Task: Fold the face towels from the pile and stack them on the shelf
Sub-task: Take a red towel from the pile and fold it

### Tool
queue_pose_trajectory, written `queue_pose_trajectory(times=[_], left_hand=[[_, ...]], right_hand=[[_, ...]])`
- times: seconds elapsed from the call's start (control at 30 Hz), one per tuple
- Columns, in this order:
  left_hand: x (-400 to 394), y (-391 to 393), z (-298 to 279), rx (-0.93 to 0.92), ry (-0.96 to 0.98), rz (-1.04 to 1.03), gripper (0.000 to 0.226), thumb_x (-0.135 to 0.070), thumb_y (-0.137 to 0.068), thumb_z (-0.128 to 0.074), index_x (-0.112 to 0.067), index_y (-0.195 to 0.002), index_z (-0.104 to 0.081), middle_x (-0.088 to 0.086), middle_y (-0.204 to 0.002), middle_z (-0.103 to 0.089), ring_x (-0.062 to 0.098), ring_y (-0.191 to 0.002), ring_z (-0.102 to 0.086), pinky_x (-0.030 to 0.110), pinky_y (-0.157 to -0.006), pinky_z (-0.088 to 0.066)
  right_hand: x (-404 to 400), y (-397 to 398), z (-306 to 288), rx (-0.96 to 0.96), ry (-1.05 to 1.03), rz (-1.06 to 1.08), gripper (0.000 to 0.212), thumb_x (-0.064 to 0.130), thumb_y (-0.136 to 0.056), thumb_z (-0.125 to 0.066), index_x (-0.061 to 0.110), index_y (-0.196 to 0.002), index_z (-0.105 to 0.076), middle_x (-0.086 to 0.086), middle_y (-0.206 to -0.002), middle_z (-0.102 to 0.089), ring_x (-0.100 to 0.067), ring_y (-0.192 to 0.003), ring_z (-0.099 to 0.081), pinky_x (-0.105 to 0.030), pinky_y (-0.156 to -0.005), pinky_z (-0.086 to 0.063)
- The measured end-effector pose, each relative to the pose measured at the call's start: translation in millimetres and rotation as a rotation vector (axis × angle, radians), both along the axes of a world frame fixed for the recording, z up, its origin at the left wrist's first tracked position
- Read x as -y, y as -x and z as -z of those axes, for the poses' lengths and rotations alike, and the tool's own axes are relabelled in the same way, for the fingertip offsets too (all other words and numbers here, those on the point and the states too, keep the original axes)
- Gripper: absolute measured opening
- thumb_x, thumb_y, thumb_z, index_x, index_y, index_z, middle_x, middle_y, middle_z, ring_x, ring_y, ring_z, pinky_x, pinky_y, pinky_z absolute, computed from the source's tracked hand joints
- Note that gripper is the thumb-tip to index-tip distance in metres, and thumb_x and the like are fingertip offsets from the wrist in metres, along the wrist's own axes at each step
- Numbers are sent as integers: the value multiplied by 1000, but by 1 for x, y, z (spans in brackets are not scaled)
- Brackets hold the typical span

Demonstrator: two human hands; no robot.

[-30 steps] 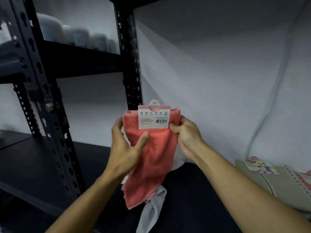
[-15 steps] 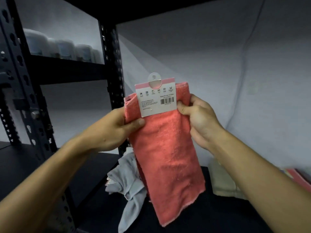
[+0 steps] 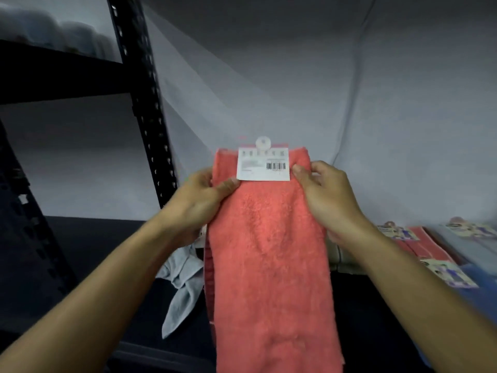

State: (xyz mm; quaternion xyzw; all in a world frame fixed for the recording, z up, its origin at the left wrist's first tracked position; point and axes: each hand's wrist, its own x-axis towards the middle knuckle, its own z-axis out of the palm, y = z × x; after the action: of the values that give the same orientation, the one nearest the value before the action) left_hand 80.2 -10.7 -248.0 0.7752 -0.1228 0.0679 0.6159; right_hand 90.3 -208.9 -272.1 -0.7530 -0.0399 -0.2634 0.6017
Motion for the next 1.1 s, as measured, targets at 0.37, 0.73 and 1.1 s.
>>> queue_pose_trajectory(times=[0.37, 0.73, 1.1], left_hand=[[10, -51, 135, -583, 58, -153, 11, 5, -67, -56, -6, -68, -58, 11, -67, -54, 22, -60, -50, 30, -56, -39], [7, -67, 163, -341, -123, -238, 27, -12, -86, -64, -16, -112, -69, -6, -92, -73, 13, -86, -70, 37, -83, -59], [-36, -19, 173, -201, -559, -187, 41, -26, -95, -59, -16, -135, -53, -13, -97, -67, -1, -87, -61, 13, -74, -43]], right_hand=[[-5, -47, 117, -601, 556, 40, 28, 11, -87, -46, 9, -115, -52, -7, -117, -60, -28, -103, -59, -30, -81, -49], [-22, -57, 129, -235, 1272, 175, 40, -7, -87, -42, 5, -126, -45, -13, -123, -46, -28, -114, -47, -33, -71, -41], [-23, 45, 153, 57, 913, -224, 47, 64, -85, -46, 30, -106, -71, 16, -93, -58, -6, -94, -52, -21, -71, -46]])
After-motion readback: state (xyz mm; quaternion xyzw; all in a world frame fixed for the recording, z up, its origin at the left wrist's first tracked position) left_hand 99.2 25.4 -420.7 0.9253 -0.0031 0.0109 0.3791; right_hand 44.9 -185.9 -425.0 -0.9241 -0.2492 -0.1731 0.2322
